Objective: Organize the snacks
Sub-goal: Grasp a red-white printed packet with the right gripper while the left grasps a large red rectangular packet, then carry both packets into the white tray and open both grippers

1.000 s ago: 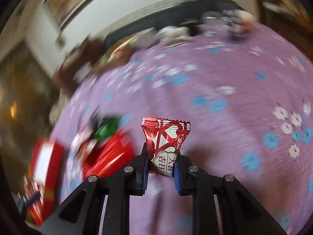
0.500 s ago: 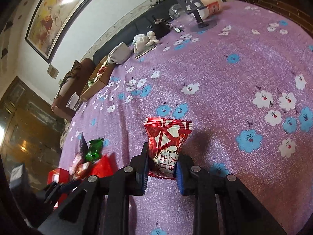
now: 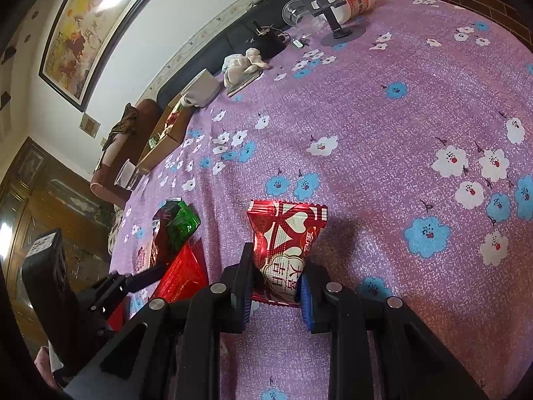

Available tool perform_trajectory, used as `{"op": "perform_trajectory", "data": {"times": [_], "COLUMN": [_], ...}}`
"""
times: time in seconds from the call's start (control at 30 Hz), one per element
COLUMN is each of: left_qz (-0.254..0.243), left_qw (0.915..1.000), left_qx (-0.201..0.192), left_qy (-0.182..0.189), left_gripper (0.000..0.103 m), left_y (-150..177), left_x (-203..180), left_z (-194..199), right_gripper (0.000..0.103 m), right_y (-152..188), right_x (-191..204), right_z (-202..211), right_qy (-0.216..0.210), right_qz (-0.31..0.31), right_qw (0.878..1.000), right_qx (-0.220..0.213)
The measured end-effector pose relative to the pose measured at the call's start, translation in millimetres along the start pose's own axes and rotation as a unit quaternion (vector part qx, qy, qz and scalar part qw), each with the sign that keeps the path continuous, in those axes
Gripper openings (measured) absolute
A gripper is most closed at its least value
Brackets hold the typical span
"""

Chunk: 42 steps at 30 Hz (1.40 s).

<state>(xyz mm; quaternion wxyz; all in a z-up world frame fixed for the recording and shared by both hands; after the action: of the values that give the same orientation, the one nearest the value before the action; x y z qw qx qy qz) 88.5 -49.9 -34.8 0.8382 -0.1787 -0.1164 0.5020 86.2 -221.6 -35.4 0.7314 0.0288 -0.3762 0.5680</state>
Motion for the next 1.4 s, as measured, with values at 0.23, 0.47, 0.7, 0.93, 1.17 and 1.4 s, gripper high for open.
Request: {"op": "perform_trajectory", "data": {"times": [0.23, 0.47, 0.7, 0.93, 1.17, 1.4], "left_qz": [0.001, 0.032, 0.087, 0.107, 0.117, 0.159], "left_qw": [0.9997, 0.9983, 0.9926, 0.9844, 0.9751, 0.9646], "left_qx": [-0.021, -0.046, -0.084, -0.140, -0.188, -0.209], "left_qy": [-0.009, -0.015, 0.004, 0.001, -0.018, -0.024], "left_gripper": [0.045, 0.044, 0.044, 0.044, 0.044, 0.044], "left_y": [16, 59, 106, 135, 161, 192], "left_x": [-17, -33, -34, -29, -6, 29], "left_z": [14, 36, 74, 127, 173, 192], "right_gripper": [0.026, 0.026, 0.025, 0.022, 0.022, 0.022], "right_y": [0, 0, 0, 6, 34, 89], "right_x": [1, 0, 3, 24, 62, 131], "right_z": [0, 3, 5, 15, 33, 37], "right_qy": [0.005, 0.014, 0.010, 0.002, -0.034, -0.078], "right_qz": [0.008, 0.013, 0.024, 0.079, 0.106, 0.145], "right_qw": [1.000, 1.000, 0.999, 0.995, 0.992, 0.986], "right_qx": [-0.004, -0.015, -0.022, -0.054, -0.054, -0.030]}}
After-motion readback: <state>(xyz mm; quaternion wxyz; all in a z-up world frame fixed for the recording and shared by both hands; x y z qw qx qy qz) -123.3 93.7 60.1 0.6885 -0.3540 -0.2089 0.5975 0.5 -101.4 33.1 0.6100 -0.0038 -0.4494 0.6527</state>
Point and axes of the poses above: each gripper's, at about its wrist camera, not at the fingertips, and z roughly against the way its jaws point, x to its left, y to its underside, the point moved 5 cm from there along -z, roughly the way its jaws point, and after that the axes turned 4 degrees about x, right-handed, at the moved point
